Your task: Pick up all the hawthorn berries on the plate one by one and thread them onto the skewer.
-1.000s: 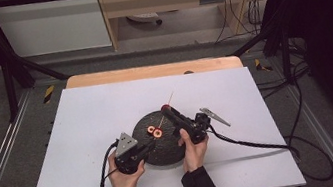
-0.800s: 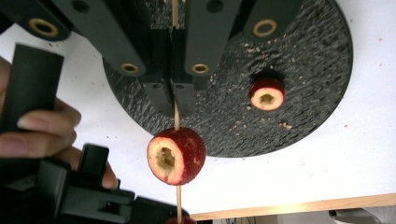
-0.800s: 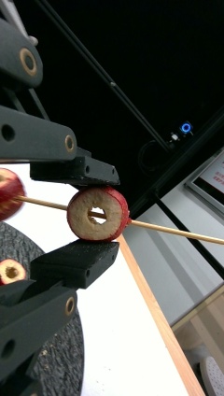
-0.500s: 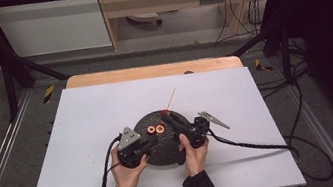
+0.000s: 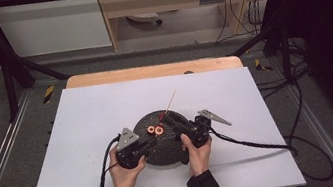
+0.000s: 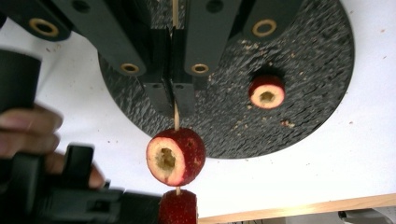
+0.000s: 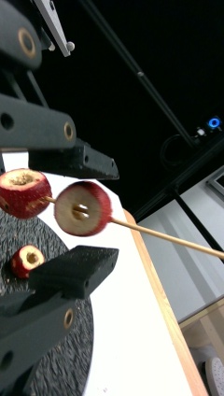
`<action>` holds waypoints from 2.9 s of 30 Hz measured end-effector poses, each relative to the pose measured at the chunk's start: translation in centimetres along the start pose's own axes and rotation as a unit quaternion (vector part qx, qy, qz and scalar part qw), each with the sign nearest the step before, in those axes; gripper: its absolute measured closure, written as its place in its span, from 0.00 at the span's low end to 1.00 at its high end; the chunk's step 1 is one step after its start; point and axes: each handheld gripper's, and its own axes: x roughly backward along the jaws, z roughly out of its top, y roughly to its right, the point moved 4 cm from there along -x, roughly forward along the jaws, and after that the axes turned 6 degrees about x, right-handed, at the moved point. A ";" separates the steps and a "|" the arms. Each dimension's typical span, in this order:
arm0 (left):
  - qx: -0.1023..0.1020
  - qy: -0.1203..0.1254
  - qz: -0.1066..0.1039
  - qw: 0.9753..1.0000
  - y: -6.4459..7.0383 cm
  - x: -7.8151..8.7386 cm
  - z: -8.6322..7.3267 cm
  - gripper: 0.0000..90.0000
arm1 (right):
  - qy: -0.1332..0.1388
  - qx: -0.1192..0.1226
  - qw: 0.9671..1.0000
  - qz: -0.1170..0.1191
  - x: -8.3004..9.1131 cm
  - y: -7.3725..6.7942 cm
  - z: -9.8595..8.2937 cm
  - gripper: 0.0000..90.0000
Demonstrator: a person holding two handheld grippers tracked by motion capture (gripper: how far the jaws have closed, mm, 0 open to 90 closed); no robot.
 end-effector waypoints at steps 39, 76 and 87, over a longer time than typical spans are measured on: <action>0.011 -0.054 0.013 0.998 -6.9 8.4 -5.2 0.98 | -0.271 0.200 0.941 -0.006 2.1 1.9 -0.5 0.02; 0.005 -0.063 0.017 0.998 -7.6 9.6 -6.6 0.98 | -0.395 0.261 0.880 -0.039 -6.6 -0.6 -0.2 0.11; 0.004 -0.064 0.016 0.998 -7.6 9.6 -6.6 0.98 | -0.426 0.257 0.866 -0.058 -9.2 -0.3 -1.1 0.25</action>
